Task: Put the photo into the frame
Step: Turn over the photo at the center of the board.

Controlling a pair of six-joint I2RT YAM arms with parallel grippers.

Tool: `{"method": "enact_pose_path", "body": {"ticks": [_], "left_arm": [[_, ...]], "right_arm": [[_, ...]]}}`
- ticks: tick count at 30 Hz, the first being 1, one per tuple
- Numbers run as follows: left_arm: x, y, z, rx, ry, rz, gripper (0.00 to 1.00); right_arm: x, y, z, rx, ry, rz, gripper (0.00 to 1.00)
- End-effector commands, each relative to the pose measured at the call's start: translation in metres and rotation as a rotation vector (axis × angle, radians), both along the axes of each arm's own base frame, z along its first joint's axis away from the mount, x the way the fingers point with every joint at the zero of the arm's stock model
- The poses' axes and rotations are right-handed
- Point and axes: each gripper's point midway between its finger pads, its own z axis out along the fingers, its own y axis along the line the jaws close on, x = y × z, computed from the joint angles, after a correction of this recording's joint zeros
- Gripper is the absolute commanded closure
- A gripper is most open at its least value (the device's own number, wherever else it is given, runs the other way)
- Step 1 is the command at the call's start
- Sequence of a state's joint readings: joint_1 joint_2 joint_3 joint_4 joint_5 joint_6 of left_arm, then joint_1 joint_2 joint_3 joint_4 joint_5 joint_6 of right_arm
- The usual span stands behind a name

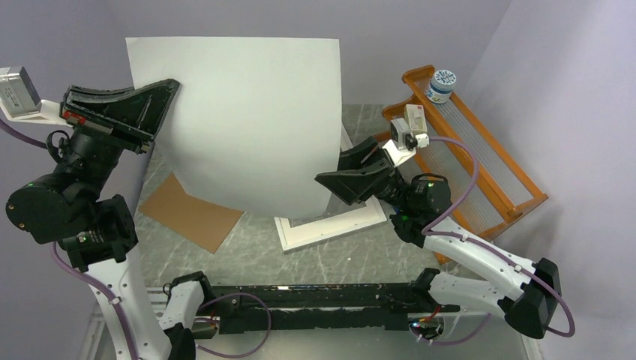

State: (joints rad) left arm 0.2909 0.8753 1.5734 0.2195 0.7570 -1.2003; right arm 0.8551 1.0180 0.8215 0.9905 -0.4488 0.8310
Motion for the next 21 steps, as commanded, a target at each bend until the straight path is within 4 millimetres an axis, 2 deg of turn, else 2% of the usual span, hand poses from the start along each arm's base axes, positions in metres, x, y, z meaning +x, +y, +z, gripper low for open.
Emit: {"method": "enact_pose_path", "body": {"ticks": [1,5,8,9,10,11,13,15,16,18,21], "left_arm": [[-0.010,-0.007,0.005,0.017,-0.024,-0.045,0.98],[-0.009,-0.009,0.003,0.025,-0.021,-0.064,0.97],[-0.013,-0.013,0.002,0.058,-0.034,-0.077,0.96],[-0.013,-0.014,0.001,0.080,-0.038,-0.071,0.94],[-0.014,-0.015,0.000,0.103,-0.042,-0.061,0.88],[-0.015,-0.015,-0.002,0.125,-0.042,-0.047,0.79],[-0.015,-0.014,-0.006,0.165,-0.039,-0.004,0.57],[-0.013,-0.011,-0.011,0.194,-0.014,0.055,0.26],[-0.011,-0.008,-0.014,0.206,0.012,0.087,0.18],[-0.011,-0.005,-0.018,0.244,0.029,0.136,0.10],[-0.012,0.000,-0.024,0.289,0.033,0.205,0.06]], "right_arm": [[-0.011,-0.010,0.011,0.014,-0.048,0.015,0.57],[-0.010,-0.007,0.011,-0.004,-0.047,0.025,0.79],[-0.008,-0.008,0.011,-0.005,-0.041,0.015,1.00],[-0.006,-0.008,0.011,-0.008,-0.040,0.006,1.00],[-0.004,-0.009,0.010,-0.011,-0.037,-0.006,1.00],[-0.001,-0.010,0.009,-0.014,-0.032,-0.021,1.00],[0.004,-0.013,0.007,-0.025,-0.026,-0.048,1.00],[0.008,-0.016,0.004,-0.044,-0.025,-0.073,1.00],[0.011,-0.019,0.003,-0.058,-0.027,-0.096,1.00],[0.016,-0.025,0.002,-0.088,-0.028,-0.138,1.00],[0.021,-0.032,0.001,-0.132,-0.042,-0.202,1.00]]}}
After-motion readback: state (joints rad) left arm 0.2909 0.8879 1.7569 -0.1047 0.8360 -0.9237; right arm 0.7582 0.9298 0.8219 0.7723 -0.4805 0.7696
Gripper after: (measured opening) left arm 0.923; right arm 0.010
